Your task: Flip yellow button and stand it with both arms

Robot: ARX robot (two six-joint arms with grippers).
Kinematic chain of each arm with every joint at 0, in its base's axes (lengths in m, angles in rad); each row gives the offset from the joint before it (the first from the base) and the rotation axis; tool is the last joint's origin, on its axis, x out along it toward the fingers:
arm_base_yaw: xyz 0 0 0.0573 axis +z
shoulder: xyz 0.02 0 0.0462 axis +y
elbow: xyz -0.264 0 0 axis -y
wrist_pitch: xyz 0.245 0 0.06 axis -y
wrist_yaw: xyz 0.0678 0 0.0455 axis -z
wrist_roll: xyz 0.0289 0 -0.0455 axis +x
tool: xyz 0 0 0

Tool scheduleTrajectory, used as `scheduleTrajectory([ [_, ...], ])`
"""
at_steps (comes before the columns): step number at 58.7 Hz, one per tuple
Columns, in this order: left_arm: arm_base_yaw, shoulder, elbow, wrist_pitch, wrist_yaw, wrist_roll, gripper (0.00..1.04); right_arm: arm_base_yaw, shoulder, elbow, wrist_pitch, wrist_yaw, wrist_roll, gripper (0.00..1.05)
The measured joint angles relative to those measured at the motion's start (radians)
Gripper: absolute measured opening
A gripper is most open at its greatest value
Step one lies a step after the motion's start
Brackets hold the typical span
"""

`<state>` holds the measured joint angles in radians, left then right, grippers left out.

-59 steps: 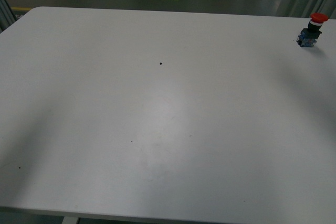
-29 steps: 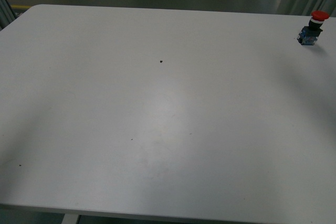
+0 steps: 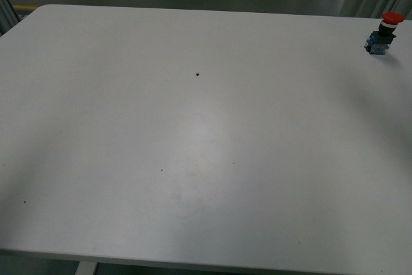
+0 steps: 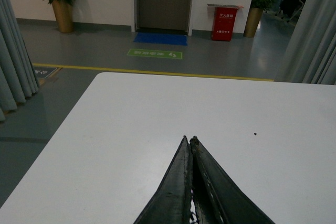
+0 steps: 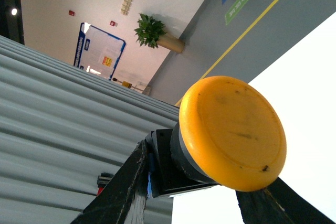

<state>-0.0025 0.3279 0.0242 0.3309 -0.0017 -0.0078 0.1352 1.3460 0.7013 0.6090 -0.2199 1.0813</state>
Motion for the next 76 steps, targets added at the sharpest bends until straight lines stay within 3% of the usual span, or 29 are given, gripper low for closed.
scheduleTrajectory([
  [28, 0.000, -0.156, 0.000, -0.156, 0.000, 0.000, 0.04, -0.031, 0.018, -0.019, 0.019, 0.001, -0.039, 0.39],
  [34, 0.000, -0.280, 0.000, -0.315, 0.002, 0.000, 0.04, -0.038, 0.024, -0.020, 0.025, 0.004, -0.047, 0.39],
  [52, 0.000, -0.324, 0.000, -0.330, 0.002, -0.001, 0.04, -0.054, 0.043, -0.027, 0.039, 0.019, -0.092, 0.39],
  [61, 0.000, -0.324, 0.000, -0.330, 0.002, 0.000, 0.30, -0.051, 0.090, -0.027, 0.095, 0.108, -0.237, 0.39],
  [76, 0.000, -0.324, 0.000, -0.330, 0.002, 0.000, 0.73, -0.100, 0.304, 0.052, 0.187, 0.286, -0.773, 0.39],
])
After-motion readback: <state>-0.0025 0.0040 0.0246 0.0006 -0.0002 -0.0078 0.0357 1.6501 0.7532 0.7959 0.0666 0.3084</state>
